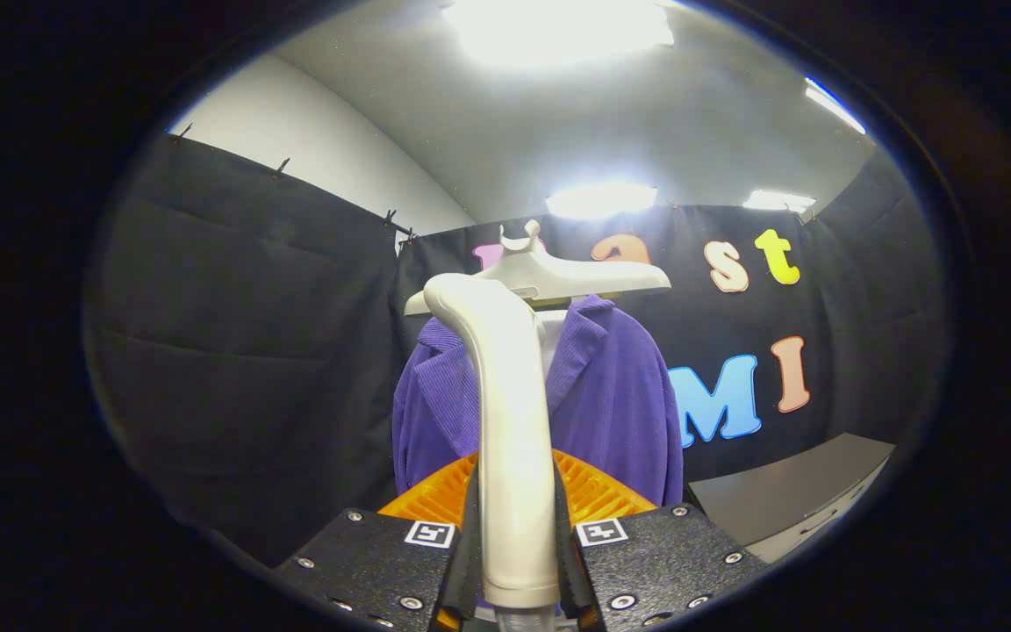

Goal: Iron the clothes twice with a garment steamer, once on the left side and once on the right side.

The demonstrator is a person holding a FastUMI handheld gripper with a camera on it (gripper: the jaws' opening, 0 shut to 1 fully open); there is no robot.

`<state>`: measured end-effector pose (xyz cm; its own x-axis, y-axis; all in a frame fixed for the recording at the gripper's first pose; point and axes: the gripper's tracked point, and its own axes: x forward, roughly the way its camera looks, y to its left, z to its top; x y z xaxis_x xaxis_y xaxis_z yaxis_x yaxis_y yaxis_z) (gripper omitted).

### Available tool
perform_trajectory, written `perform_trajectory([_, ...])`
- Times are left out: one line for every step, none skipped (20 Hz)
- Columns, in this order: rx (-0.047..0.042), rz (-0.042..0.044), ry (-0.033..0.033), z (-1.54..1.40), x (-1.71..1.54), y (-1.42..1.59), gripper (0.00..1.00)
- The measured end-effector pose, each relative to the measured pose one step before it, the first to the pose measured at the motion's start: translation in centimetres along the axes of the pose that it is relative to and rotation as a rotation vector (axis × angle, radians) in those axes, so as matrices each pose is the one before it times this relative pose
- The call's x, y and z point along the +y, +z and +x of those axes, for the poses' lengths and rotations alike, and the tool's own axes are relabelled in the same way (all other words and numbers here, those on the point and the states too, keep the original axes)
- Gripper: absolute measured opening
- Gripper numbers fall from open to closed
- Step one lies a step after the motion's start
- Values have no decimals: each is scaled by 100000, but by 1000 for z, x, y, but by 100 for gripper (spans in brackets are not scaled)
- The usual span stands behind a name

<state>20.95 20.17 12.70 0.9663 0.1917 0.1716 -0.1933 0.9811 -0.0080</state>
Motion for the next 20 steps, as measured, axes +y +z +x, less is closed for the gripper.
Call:
perform_trajectory([-56,63,-412,726,588,-107,36])
perform_trajectory([775,118,-192,448,515,-227,36])
perform_trajectory([673,-321,-435,575,344,-350,36])
perform_trajectory([2,-350,-1095,311,232,-103,36])
perform_trajectory([-81,-224,-1427,283,187,-67,36])
perform_trajectory([-69,12,-903,216,386,-249,36])
perform_trajectory([-26,-295,256,147,578,-204,36])
perform_trajectory([-76,-1332,792,21,771,-161,36])
perform_trajectory([-184,-1584,764,-8,585,-197,36])
perform_trajectory([-466,-1796,960,0,536,-212,36])
perform_trajectory([1,-1805,699,92,469,-319,36])
perform_trajectory([692,-1235,179,166,112,-622,36])
perform_trajectory([1536,-844,196,229,396,-762,36])
perform_trajectory([1513,-191,505,595,280,-698,36])
perform_trajectory([2521,522,853,436,111,-959,36])
perform_trajectory([2234,300,330,211,54,-1047,36])
perform_trajectory([1868,-128,-533,-321,-17,-930,36])
perform_trajectory([1867,-535,-871,-302,200,-891,36])
perform_trajectory([1667,-335,-619,-91,-52,-910,36])
perform_trajectory([1837,-193,-317,35,60,-1053,36])
